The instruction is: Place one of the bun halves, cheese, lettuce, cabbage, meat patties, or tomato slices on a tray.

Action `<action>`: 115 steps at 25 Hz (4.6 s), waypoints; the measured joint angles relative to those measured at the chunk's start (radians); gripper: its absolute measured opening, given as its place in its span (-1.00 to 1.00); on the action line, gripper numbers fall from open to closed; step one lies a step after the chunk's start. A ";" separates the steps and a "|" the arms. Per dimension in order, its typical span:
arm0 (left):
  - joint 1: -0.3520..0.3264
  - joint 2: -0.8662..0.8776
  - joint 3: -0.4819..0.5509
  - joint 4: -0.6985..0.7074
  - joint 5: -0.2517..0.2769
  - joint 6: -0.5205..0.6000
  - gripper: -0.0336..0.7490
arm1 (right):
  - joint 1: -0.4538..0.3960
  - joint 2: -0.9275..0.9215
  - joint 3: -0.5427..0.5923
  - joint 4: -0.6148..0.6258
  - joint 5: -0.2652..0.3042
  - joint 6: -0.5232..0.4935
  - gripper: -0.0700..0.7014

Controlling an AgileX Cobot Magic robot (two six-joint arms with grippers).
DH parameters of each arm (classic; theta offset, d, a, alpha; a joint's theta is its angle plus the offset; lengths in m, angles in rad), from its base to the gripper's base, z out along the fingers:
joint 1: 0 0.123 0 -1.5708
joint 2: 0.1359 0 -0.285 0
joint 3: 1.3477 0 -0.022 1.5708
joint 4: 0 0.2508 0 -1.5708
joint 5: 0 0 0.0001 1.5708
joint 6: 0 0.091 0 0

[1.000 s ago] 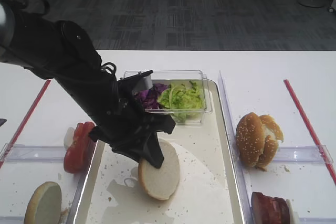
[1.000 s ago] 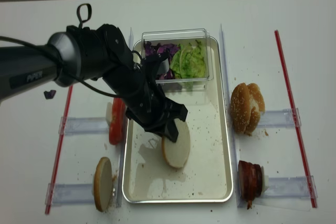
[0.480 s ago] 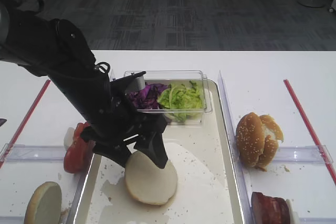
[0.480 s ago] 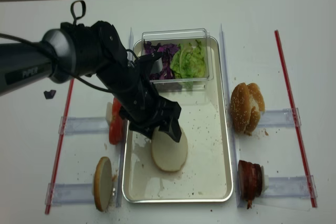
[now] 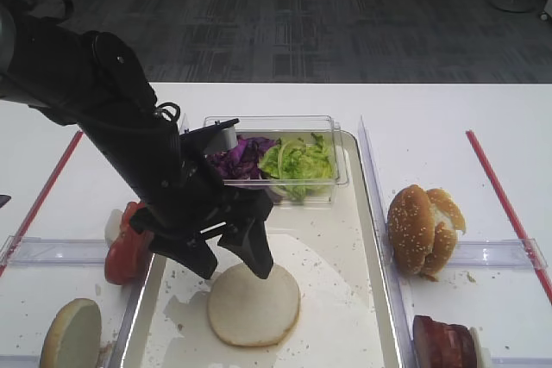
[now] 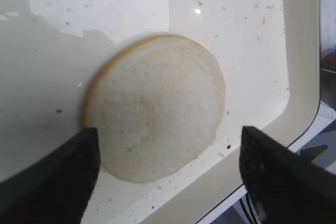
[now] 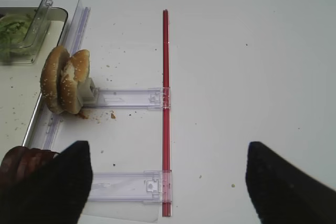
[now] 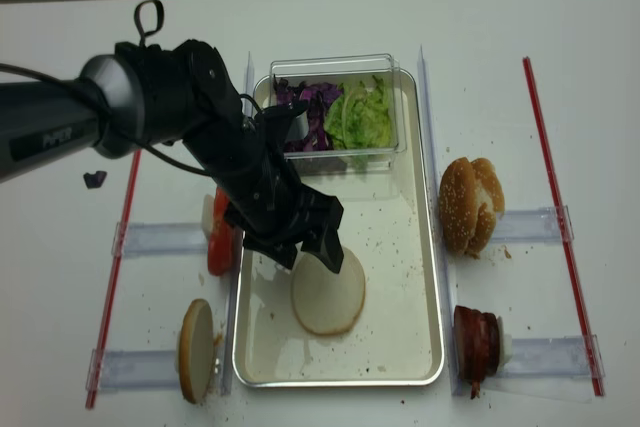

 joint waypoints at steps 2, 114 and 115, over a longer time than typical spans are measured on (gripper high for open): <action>0.000 0.000 0.000 0.000 0.000 0.000 0.39 | 0.000 0.000 0.000 0.000 0.000 0.000 0.77; 0.419 -1.470 0.618 0.801 0.240 -0.407 0.39 | 0.000 0.000 0.000 0.000 0.000 -0.002 0.77; 0.419 -1.478 0.619 0.802 0.237 -0.407 0.39 | 0.000 0.000 0.000 0.000 0.000 -0.002 0.77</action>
